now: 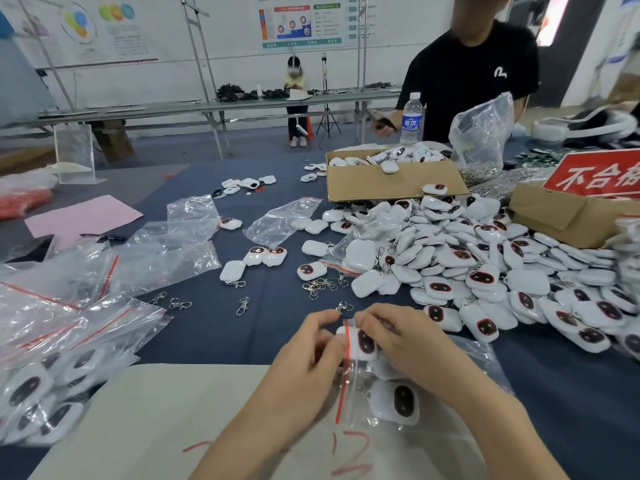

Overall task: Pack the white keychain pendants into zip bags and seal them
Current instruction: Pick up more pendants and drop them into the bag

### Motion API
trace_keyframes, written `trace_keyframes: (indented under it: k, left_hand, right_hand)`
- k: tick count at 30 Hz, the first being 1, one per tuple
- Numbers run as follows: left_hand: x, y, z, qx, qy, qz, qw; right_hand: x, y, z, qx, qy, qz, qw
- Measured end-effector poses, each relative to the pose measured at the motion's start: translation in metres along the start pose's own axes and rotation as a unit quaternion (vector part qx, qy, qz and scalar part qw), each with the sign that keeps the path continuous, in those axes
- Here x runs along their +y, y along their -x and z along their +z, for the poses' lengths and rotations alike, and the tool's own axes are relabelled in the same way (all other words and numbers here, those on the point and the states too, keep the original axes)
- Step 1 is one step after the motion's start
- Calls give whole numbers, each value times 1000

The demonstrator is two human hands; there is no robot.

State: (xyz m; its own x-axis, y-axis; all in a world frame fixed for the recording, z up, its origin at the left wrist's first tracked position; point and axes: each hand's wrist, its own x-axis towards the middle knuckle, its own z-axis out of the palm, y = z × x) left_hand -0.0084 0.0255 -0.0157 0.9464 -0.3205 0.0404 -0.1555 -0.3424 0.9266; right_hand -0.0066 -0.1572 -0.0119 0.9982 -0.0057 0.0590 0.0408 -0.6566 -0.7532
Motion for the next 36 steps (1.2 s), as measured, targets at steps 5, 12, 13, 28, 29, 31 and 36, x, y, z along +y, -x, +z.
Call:
trace_keyframes:
  k: [5,12,13,28,29,31,36]
  left_hand:
    - [7,1,9,38,66,-25,997]
    - [4,3,12,-7,-69,51,996]
    - [5,3,11,3,-46,47,998]
    - [-23,-15,-4,157,-127,57,978]
    - [-23,-15,-4,156,-125,57,978]
    - [-24,-14,-4,161,-123,63,977]
    - [-18,-12,-4,201,-25,120,972]
  right_hand:
    - [-2,0,5,21,-39,-10,999]
    - [-2,-1,6,42,-27,-25,998]
    - [-3,-1,6,42,-26,-22,999]
    - [15,9,-14,185,305,105,929]
    - [13,9,-14,195,290,96,932]
    - [10,7,-15,229,251,65,938]
    - [-6,2,-13,204,-110,-18,973]
